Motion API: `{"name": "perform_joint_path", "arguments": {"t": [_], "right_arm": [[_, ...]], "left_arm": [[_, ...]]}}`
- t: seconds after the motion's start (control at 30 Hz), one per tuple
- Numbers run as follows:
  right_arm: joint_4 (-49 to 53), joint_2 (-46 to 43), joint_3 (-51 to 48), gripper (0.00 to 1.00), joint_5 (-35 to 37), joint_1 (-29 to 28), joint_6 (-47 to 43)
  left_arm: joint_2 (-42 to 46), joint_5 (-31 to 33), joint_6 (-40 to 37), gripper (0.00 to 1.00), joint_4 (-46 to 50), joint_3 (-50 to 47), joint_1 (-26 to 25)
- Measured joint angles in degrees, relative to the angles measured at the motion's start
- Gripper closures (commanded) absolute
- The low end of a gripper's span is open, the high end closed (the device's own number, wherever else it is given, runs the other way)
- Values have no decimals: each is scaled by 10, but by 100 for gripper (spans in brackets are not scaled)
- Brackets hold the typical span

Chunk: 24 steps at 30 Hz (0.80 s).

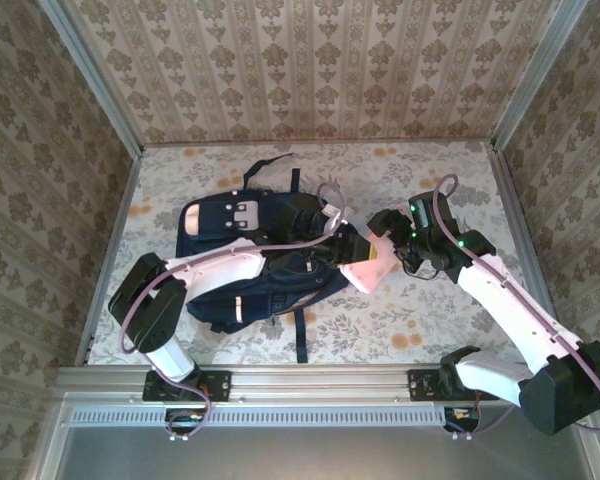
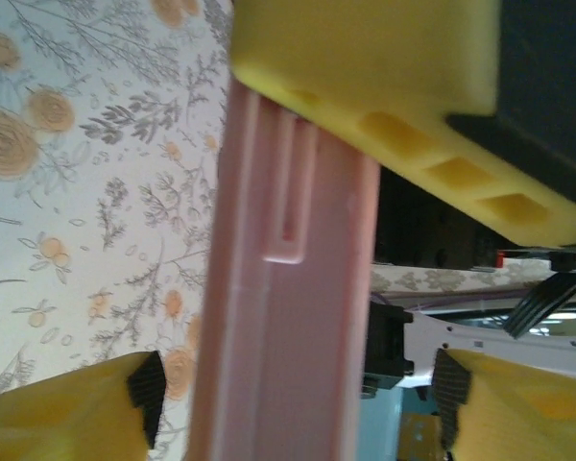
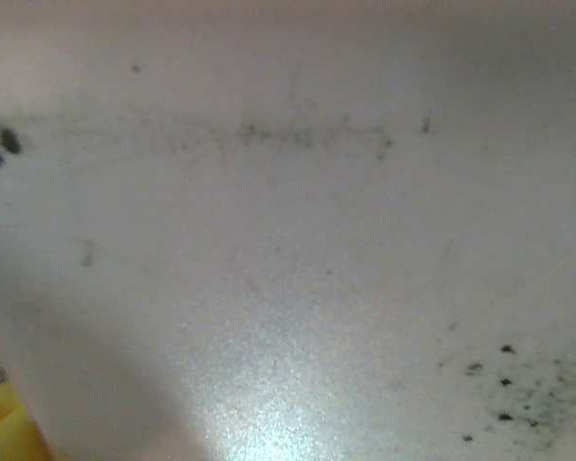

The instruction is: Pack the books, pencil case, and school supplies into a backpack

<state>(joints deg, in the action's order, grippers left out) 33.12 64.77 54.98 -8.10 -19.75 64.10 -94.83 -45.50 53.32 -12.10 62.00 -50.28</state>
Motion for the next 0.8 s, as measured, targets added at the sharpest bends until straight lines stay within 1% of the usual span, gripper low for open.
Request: {"name": "perform_joint_path", "arguments": {"t": [0.13,0.23,0.27,0.4,0.47,0.6,0.73,0.8], "right_arm": [[3,8,16,18,-1,0,2],[4,11,29,15,-1,0,2],[5,13,31,14,-1,0,2],[13,20,33,4,-1,0,2],[14,20,35,0,-1,0,-1],[21,20,56,0,2,0,-27],[17,15,79,0,0,7,-80],[11,3,80,1,-16,17,-112]], "left_arm": [[-5,-9,10,52,-16,0,3],[-9,-13,10,63,-21,0,5],[-9,-13,7,65,-23,0,6],[-9,-13,-4,67,-20,0,5],[-9,-17,-4,67,-21,0,5],[1,-28,-4,66,-21,0,13],[27,-40,-4,66,-16,0,22],[41,-49,-9,66,-11,-3,24]]}}
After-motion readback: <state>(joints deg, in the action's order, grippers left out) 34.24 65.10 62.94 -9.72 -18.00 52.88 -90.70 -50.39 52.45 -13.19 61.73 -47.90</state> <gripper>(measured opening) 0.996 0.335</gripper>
